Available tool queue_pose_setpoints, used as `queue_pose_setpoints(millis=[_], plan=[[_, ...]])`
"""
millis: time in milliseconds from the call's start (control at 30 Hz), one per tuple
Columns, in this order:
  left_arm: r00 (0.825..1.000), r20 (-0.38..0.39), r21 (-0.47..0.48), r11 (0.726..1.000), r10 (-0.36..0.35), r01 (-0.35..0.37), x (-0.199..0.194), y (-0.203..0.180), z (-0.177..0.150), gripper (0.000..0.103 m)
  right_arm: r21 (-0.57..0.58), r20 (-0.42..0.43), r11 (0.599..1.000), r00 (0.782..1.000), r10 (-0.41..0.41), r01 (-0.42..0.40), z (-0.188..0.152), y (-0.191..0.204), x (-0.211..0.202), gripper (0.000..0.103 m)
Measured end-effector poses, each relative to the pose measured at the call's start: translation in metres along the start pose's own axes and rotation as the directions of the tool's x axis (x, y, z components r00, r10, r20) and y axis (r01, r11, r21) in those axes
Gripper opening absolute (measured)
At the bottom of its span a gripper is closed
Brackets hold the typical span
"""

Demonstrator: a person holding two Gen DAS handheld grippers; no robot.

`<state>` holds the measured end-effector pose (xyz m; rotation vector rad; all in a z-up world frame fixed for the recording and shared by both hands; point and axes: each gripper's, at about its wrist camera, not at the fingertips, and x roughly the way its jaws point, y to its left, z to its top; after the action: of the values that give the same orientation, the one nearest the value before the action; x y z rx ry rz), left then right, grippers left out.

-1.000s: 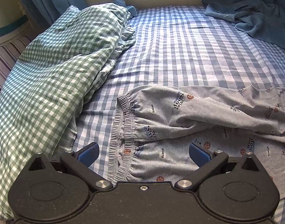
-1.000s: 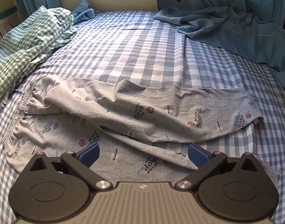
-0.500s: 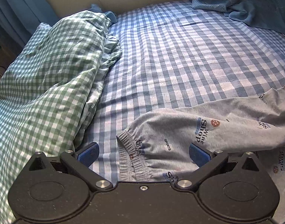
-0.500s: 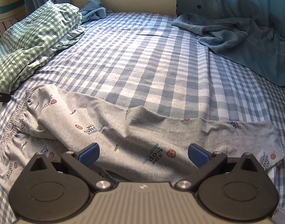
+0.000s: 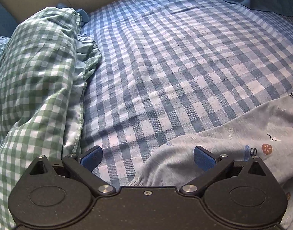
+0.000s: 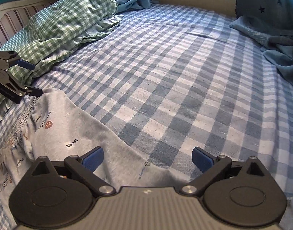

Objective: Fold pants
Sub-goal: 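Move both tools down toward the elastic waistband of the pants, then close both grippers on the waistband edge at its two ends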

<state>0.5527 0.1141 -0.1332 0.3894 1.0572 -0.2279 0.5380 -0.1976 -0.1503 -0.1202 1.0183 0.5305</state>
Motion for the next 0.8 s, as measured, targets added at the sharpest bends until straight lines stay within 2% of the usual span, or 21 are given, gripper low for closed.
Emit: queue_pose_setpoints(millis=[100, 233, 267, 367, 400, 467, 500, 533, 600, 667, 733, 800], plan=[[1.0, -0.018, -0.003, 1.0, -0.019, 0.019, 0.012, 0.004, 0.004, 0.098, -0.03, -0.029, 0.998, 0.998, 0.055, -0.056, 0.004, -0.002, 0.008, 0.09], [0.999, -0.028, -0.015, 0.999, -0.029, 0.028, 0.022, 0.008, 0.002, 0.094, -0.069, -0.062, 0.994, 0.995, 0.076, -0.08, 0.003, 0.005, 0.017, 0.082], [0.999, -0.032, -0.025, 0.999, -0.035, 0.034, 0.024, 0.01, 0.0, 0.09, -0.08, -0.072, 0.993, 0.994, 0.08, -0.086, 0.002, 0.007, 0.02, 0.081], [0.996, -0.056, -0.064, 0.996, -0.073, 0.07, 0.033, 0.013, -0.004, 0.077, -0.11, -0.091, 0.991, 0.994, 0.063, -0.073, -0.001, 0.013, 0.027, 0.065], [0.994, -0.066, -0.074, 0.994, -0.087, 0.082, 0.037, 0.013, -0.006, 0.075, -0.119, -0.091, 0.991, 0.994, 0.053, -0.063, -0.002, 0.015, 0.029, 0.063], [0.991, -0.079, -0.093, 0.991, -0.108, 0.101, 0.041, 0.014, -0.008, 0.061, -0.127, -0.082, 0.991, 0.996, 0.042, -0.052, -0.002, 0.016, 0.029, 0.055], [0.989, -0.086, -0.104, 0.988, -0.123, 0.114, 0.044, 0.014, -0.009, 0.057, -0.125, -0.079, 0.991, 0.996, 0.039, -0.049, -0.001, 0.016, 0.028, 0.045], [0.987, -0.088, -0.115, 0.986, -0.133, 0.123, 0.045, 0.015, -0.009, 0.051, -0.122, -0.08, 0.991, 0.996, 0.037, -0.046, -0.001, 0.015, 0.029, 0.03], [0.985, -0.083, -0.136, 0.981, -0.153, 0.141, 0.045, 0.015, -0.009, 0.042, -0.132, -0.093, 0.99, 0.995, 0.034, -0.046, -0.001, 0.015, 0.029, 0.015], [0.981, -0.08, -0.137, 0.976, -0.179, 0.167, 0.043, 0.014, -0.008, 0.017, -0.164, -0.102, 0.985, 0.994, 0.03, -0.047, -0.002, 0.019, 0.029, 0.009], [0.98, -0.088, -0.133, 0.978, -0.176, 0.163, 0.041, 0.011, -0.007, 0.002, -0.189, -0.102, 0.982, 0.995, 0.008, -0.028, -0.003, 0.024, 0.028, 0.001], [0.984, -0.078, -0.144, 0.978, -0.162, 0.15, 0.035, 0.012, -0.005, 0.001, -0.193, -0.085, 0.981, 0.996, -0.011, -0.006, -0.001, 0.027, 0.024, 0.0]])
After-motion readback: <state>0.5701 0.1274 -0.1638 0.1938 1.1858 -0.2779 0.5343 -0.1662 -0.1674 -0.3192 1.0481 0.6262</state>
